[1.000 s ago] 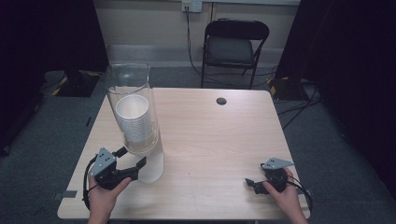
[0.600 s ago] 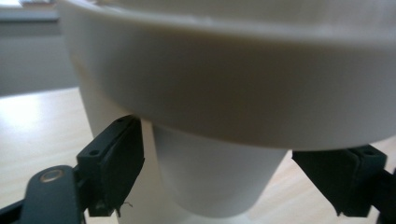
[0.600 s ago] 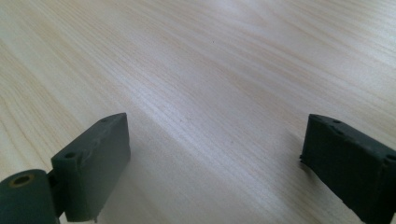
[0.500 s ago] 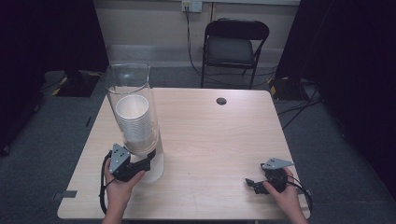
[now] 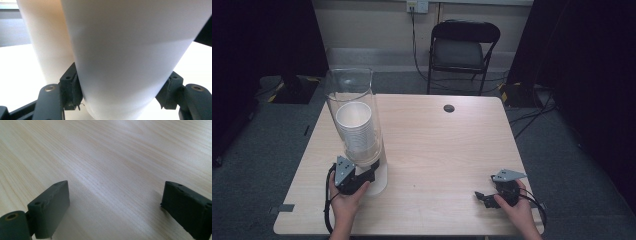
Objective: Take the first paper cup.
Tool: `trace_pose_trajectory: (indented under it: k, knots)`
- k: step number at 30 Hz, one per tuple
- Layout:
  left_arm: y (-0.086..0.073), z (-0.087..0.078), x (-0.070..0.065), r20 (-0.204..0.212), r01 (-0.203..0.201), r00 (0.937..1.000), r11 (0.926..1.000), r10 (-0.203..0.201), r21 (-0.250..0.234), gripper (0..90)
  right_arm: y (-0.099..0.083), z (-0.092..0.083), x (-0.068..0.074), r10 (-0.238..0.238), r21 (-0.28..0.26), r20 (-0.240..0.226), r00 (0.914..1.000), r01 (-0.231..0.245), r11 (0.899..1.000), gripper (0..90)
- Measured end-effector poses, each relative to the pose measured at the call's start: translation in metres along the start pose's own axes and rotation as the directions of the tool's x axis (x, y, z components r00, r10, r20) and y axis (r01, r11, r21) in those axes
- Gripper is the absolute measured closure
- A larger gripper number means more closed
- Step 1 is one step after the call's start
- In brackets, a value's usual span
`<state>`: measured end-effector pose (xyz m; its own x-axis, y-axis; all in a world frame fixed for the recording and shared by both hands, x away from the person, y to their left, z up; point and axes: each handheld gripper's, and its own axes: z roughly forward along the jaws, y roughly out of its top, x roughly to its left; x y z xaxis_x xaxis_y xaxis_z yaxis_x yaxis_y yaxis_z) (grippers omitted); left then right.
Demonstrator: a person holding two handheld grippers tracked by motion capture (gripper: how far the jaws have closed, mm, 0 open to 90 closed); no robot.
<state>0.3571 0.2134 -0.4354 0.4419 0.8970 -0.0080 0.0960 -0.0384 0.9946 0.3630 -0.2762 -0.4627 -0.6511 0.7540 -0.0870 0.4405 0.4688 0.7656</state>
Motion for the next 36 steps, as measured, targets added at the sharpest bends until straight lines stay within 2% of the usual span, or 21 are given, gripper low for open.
trace_pose_trajectory:
  k: [3,5,6,13,14,15,16,17,18,19,20,23,24,26,27,29,31,32,34,36]
  knots:
    - [-0.002,-0.003,0.000,-0.014,-0.036,0.9993,0.9993,0.036,0.007,35.3,0.000,0.000,0.000,-0.001,0.000,0.000,1.0000,0.001,1.000,7.2]
    - [-0.004,-0.004,-0.001,-0.022,-0.042,0.9989,0.9991,0.042,-0.002,36.0,0.000,0.000,0.000,-0.002,0.000,-0.001,1.0000,0.002,1.000,7.2]
    - [-0.004,-0.003,-0.002,-0.020,-0.029,0.9994,0.9995,0.029,-0.007,36.2,0.000,0.000,0.000,-0.002,0.000,-0.001,1.0000,0.002,1.000,7.2]
    - [-0.002,-0.006,-0.002,-0.043,-0.080,0.9957,0.9962,0.082,0.035,37.0,-0.001,-0.001,0.000,-0.006,0.000,-0.006,1.0000,0.006,1.000,7.2]
    - [-0.005,-0.004,-0.002,-0.057,-0.118,0.9903,0.9838,0.127,0.135,37.0,-0.001,-0.001,0.000,-0.006,0.000,-0.006,1.0000,0.006,1.000,7.2]
    - [-0.018,-0.001,0.002,-0.042,-0.150,0.9844,0.9397,0.171,0.307,37.5,-0.001,-0.001,0.000,-0.006,0.000,-0.006,1.0000,0.006,1.000,7.2]
    - [-0.034,0.000,0.004,-0.042,-0.141,0.9853,0.9283,0.165,0.344,37.4,-0.001,-0.001,0.000,-0.007,0.000,-0.006,1.0000,0.007,1.000,7.2]
    - [-0.032,-0.006,0.005,-0.047,-0.116,0.9898,0.9546,0.134,0.274,37.1,-0.001,-0.001,0.000,-0.008,0.000,-0.006,0.9999,0.008,1.000,7.3]
    - [-0.030,-0.007,0.003,-0.014,-0.118,0.9921,0.9668,0.125,0.226,37.0,-0.001,-0.001,0.000,-0.008,0.000,-0.008,0.9999,0.008,1.000,7.3]
    - [-0.028,-0.007,0.002,-0.005,-0.164,0.9853,0.9529,0.171,0.255,36.8,-0.001,-0.002,0.000,-0.009,0.001,-0.010,0.9999,0.009,1.000,7.2]
    - [-0.028,-0.007,0.001,0.003,-0.171,0.9844,0.9487,0.176,0.266,36.6,-0.002,-0.002,0.000,-0.010,0.001,-0.010,0.9999,0.010,1.000,7.2]
    - [-0.028,-0.010,-0.001,0.032,-0.175,0.9844,0.9445,0.173,0.278,36.3,-0.001,-0.001,-0.001,-0.012,0.000,-0.014,0.9998,0.012,1.000,7.1]
    - [-0.030,-0.010,-0.001,0.043,-0.161,0.9870,0.9469,0.155,0.279,36.3,-0.001,-0.001,-0.001,-0.010,0.001,-0.015,0.9998,0.010,1.000,7.2]
    - [-0.034,-0.009,-0.002,0.061,-0.156,0.9876,0.9404,0.144,0.302,36.2,-0.001,-0.001,-0.001,-0.014,0.000,-0.016,0.9998,0.014,1.000,7.2]
    - [-0.034,-0.010,-0.003,0.067,-0.173,0.9849,0.9369,0.160,0.304,36.2,-0.001,-0.001,-0.001,-0.011,0.000,-0.018,0.9998,0.011,1.000,7.2]
    - [-0.034,-0.010,-0.006,0.093,-0.160,0.9861,0.9385,0.138,0.306,36.1,-0.001,-0.001,-0.001,-0.013,0.001,-0.017,0.9998,0.013,1.000,7.2]
    - [-0.032,-0.012,-0.011,0.120,-0.189,0.9800,0.9298,0.159,0.315,36.1,-0.001,-0.001,-0.001,-0.013,0.001,-0.016,0.9998,0.013,1.000,7.2]
    - [-0.032,-0.013,-0.014,0.126,-0.190,0.9793,0.9307,0.158,0.312,36.0,-0.001,-0.001,-0.001,-0.013,0.001,-0.016,0.9998,0.013,1.000,7.2]
    - [-0.032,-0.014,-0.017,0.146,-0.199,0.9764,0.9251,0.159,0.323,35.9,-0.001,-0.001,-0.001,-0.013,0.001,-0.017,0.9998,0.013,1.000,7.2]
    - [-0.033,-0.014,-0.020,0.160,-0.220,0.9715,0.9164,0.175,0.334,35.8,-0.001,-0.001,-0.001,-0.013,0.001,-0.017,0.9998,0.013,1.000,7.2]
